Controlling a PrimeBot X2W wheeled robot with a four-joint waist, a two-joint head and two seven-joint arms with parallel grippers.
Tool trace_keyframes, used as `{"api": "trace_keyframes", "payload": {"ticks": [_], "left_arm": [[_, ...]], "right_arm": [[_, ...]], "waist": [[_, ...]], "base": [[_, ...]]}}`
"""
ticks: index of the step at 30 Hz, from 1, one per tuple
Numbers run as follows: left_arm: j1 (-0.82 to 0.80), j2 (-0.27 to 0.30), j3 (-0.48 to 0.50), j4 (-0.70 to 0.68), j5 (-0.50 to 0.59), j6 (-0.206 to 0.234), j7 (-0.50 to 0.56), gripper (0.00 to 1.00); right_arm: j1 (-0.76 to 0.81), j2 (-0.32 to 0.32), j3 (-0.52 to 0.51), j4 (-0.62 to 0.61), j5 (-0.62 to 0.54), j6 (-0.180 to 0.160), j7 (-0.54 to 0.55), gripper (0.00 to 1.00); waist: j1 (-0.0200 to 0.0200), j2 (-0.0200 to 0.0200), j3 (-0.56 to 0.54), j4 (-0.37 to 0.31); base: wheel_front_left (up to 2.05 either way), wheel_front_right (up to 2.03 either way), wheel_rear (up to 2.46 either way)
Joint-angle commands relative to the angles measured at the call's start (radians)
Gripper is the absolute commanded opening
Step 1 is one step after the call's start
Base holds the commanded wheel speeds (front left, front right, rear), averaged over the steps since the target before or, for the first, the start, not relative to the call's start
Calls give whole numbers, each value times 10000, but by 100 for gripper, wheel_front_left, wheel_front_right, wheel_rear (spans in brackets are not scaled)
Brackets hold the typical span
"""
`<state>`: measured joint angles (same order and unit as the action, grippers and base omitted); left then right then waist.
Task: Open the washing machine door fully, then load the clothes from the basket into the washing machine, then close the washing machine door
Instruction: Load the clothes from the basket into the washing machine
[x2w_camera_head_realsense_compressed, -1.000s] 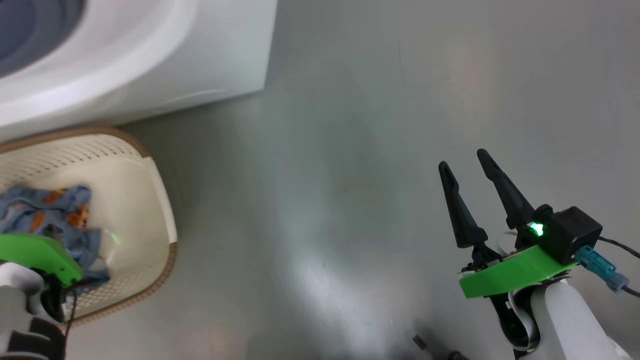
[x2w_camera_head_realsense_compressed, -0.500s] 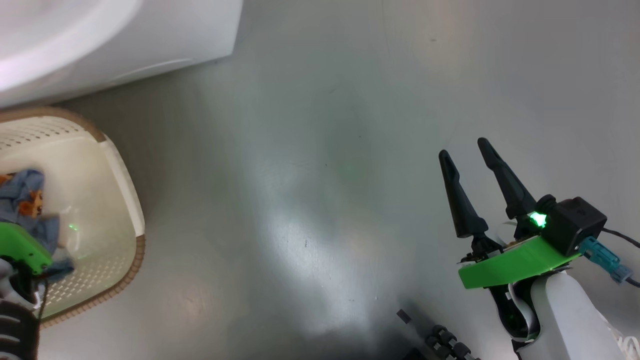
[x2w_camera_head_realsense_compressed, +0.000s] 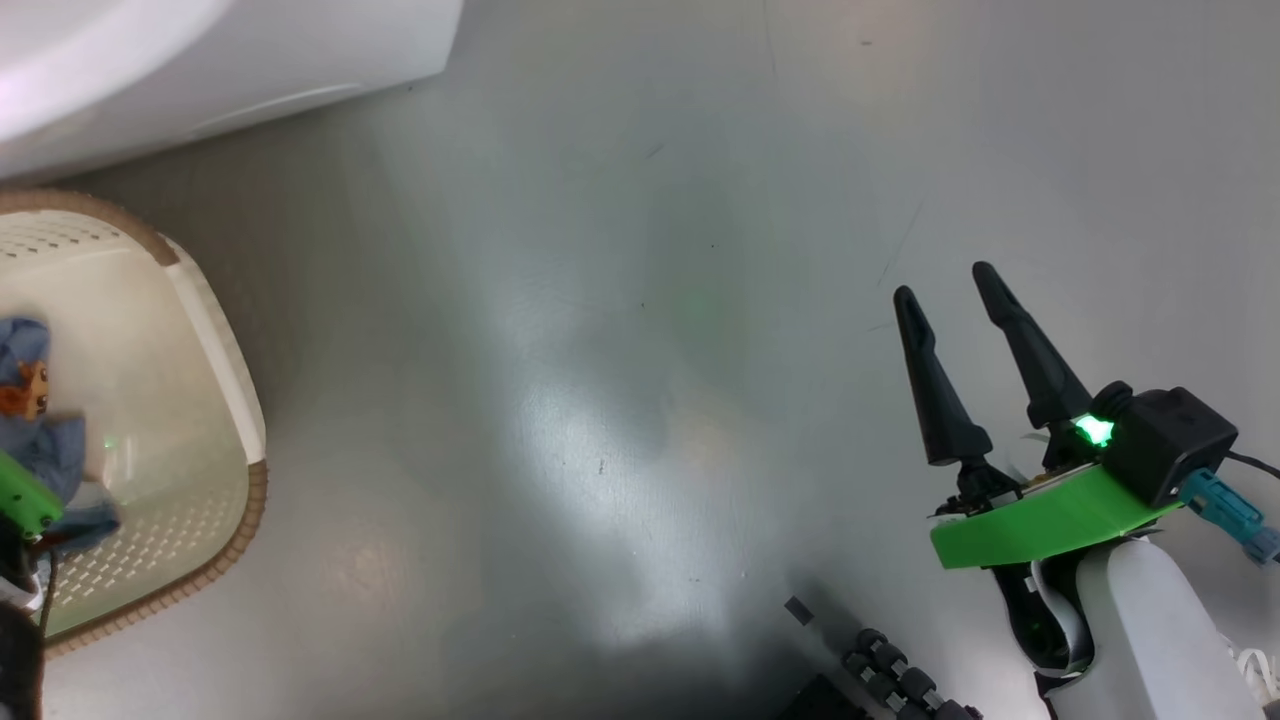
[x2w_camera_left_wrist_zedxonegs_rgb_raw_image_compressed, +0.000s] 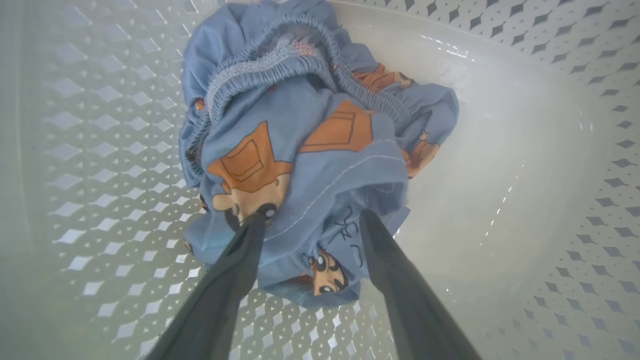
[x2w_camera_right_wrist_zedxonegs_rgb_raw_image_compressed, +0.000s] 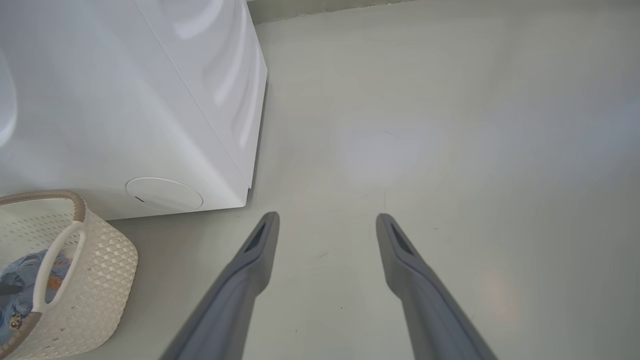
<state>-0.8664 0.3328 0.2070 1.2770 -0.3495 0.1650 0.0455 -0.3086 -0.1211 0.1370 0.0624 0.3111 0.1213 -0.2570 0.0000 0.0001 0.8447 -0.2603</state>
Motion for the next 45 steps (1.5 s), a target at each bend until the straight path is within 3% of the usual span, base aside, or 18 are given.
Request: {"api": "trace_keyframes", "payload": {"ticks": [1, 23, 36, 45], "left_arm": [[98, 472, 164, -10, -104, 113, 20, 100], [-552, 863, -380, 71, 73, 585, 297, 100], [-951, 833, -719, 92, 183, 1041, 515, 100], [-966, 729, -861, 104, 136, 1129, 556, 100]], "right_arm": [[380, -100, 78, -240, 118, 94, -48, 100], [587, -293, -138, -604, 95, 94, -48, 100], [740, -356, -345, -855, 63, 94, -48, 100], [778, -437, -488, -974, 34, 94, -48, 100]], "waist": [[0, -1, 62, 2], [0, -1, 650, -154], [0, -1, 937, -133], [0, -1, 1057, -83]], "base": [[0, 0, 0], [0, 0, 0], [0, 0, 0], [0, 0, 0]]}}
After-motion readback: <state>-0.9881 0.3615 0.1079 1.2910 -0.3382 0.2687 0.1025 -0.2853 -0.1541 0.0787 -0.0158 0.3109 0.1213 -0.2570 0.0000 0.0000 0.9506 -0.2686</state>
